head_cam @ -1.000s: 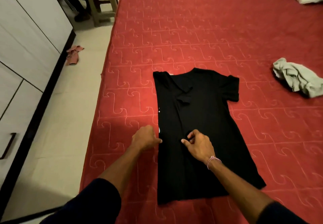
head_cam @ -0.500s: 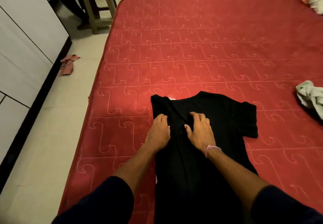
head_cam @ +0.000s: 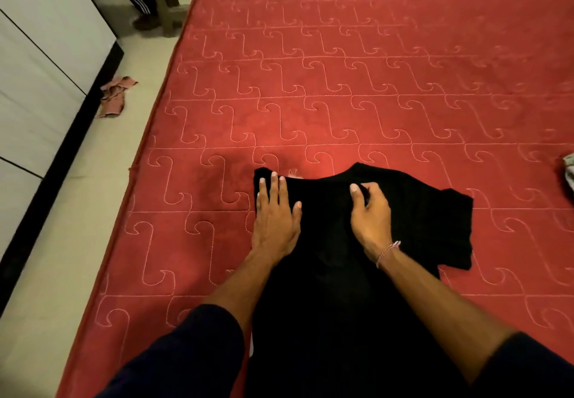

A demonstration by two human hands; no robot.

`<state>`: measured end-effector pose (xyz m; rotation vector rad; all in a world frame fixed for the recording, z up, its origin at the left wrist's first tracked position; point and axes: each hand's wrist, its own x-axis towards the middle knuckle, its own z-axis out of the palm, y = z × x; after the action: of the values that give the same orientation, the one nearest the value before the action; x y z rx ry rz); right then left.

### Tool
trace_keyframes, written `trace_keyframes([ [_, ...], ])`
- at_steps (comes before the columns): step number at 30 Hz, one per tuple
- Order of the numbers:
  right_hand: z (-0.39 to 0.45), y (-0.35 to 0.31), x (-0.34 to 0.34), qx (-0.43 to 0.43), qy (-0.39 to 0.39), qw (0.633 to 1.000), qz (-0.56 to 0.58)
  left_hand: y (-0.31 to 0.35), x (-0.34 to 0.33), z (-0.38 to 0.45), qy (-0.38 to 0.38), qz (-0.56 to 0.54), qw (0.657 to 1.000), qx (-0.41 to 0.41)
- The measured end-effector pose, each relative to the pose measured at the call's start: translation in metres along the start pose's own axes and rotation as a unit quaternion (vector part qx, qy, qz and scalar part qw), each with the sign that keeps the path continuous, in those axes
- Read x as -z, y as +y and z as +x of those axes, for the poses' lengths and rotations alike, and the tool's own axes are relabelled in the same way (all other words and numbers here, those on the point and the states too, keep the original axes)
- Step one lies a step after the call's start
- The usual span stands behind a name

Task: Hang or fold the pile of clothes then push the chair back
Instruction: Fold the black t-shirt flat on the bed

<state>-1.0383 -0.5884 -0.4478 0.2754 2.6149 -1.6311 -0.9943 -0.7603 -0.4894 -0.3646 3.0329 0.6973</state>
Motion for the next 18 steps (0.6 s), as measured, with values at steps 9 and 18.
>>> trace_keyframes([
  [9,-0.023,0.011,-0.025,-0.155,0.02,0.986,-0.056,-0.002,-0.004,0.006,0.014,0.153,0.988,0.001],
  [18,-0.038,0.008,-0.019,-0.095,0.037,0.973,-0.207,-0.012,-0.008,0.007,0.009,0.126,0.992,-0.014],
])
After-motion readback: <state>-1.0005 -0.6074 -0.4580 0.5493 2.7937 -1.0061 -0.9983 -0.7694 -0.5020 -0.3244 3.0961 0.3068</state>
